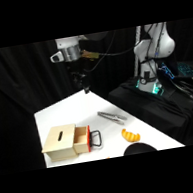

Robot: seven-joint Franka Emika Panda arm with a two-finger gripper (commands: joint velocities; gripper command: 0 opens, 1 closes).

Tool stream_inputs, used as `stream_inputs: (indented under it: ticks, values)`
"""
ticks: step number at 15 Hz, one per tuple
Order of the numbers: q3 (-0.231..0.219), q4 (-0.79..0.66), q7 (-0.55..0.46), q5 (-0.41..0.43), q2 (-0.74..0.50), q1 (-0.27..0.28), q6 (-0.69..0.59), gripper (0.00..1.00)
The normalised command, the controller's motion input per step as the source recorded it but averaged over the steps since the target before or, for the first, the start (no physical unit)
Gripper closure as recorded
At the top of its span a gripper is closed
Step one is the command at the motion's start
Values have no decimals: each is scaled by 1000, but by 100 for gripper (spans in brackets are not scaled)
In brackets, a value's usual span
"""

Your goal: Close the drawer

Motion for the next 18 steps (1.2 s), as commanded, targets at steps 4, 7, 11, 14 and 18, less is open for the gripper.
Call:
stream_inputs:
  ticks: [4,7,11,14,18]
  values:
    - [27,9,96,19,68,-8,45,0]
    - [49,-3,229,30,157,30,162,0]
    - [46,31,312,54,183,63,253,0]
    - [7,52,318,73,183,65,296,0]
    - [-19,59,259,107,167,57,309,0]
